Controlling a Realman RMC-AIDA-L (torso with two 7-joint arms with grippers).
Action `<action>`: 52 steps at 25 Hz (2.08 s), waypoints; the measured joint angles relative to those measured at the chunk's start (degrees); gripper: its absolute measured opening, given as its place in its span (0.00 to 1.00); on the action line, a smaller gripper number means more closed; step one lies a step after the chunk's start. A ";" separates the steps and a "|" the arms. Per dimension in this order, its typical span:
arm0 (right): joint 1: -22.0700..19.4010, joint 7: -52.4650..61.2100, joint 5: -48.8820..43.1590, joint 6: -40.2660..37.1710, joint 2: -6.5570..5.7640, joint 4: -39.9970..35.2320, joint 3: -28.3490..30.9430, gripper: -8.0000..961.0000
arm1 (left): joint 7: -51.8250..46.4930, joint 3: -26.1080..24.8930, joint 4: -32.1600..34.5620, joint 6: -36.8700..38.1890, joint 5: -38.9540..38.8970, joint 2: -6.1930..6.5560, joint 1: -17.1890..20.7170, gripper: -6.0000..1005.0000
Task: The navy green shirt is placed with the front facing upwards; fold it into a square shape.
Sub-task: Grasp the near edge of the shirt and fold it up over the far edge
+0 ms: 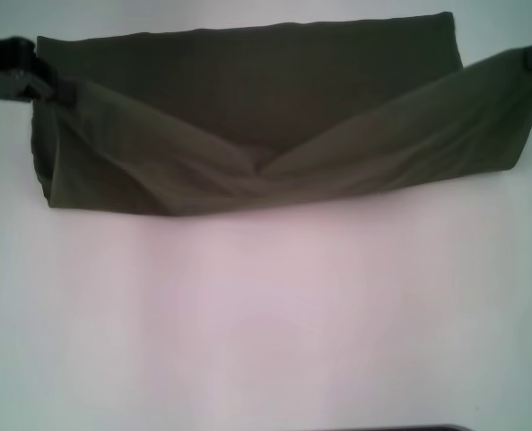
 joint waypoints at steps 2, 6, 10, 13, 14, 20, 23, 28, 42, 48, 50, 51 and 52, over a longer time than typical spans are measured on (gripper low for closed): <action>0.18 0.47 0.02 1.34 0.00 0.00 0.06 0.01 | -0.83 0.27 0.02 -1.92 0.00 -0.08 -0.02 0.03; 0.31 0.66 0.13 3.52 0.14 -0.16 1.45 0.01 | -2.40 0.77 -0.17 -5.18 0.01 -0.49 -0.10 0.03; 0.59 0.67 0.22 6.06 0.17 -0.41 3.70 0.01 | -3.57 1.93 -0.31 -8.51 0.09 -0.74 -0.70 0.03; 0.66 0.67 0.23 7.93 0.17 -0.30 4.33 0.01 | -3.70 2.28 0.11 -11.43 0.10 -1.37 -1.52 0.03; 0.66 0.67 0.24 8.50 0.17 -0.21 4.39 0.01 | -3.71 2.41 0.32 -12.28 0.10 -1.52 -1.78 0.03; 0.45 0.36 0.84 12.98 0.99 -0.36 5.03 0.01 | -4.21 3.79 2.91 -19.06 0.09 -1.99 -3.73 0.03; 0.33 -0.07 1.18 16.97 2.47 -0.42 4.64 0.01 | -4.40 5.66 5.57 -24.00 0.14 -2.15 -4.19 0.03; 0.24 -1.80 1.17 23.81 5.28 -0.17 4.40 0.01 | -4.52 7.41 8.45 -31.29 1.48 -3.59 -4.37 0.03; 1.92 -4.88 0.65 44.81 10.30 3.83 -4.29 0.01 | -4.64 7.91 10.18 -40.69 4.38 -6.18 -5.14 0.03; 3.39 -5.04 0.58 49.14 9.64 6.51 -5.88 0.01 | -4.66 7.91 11.39 -42.95 4.43 -6.25 -5.57 0.03; 3.55 -5.13 0.52 50.12 9.68 6.73 -6.27 0.01 | -4.66 7.92 11.57 -43.63 4.45 -6.30 -5.59 0.03; 3.61 -5.11 0.48 50.50 9.71 6.84 -6.60 0.01 | -4.66 7.91 11.61 -43.84 4.45 -6.31 -5.59 0.03; 3.68 -5.05 0.46 50.86 9.71 6.99 -6.92 0.01 | -4.66 7.91 11.65 -44.14 4.47 -6.34 -5.59 0.03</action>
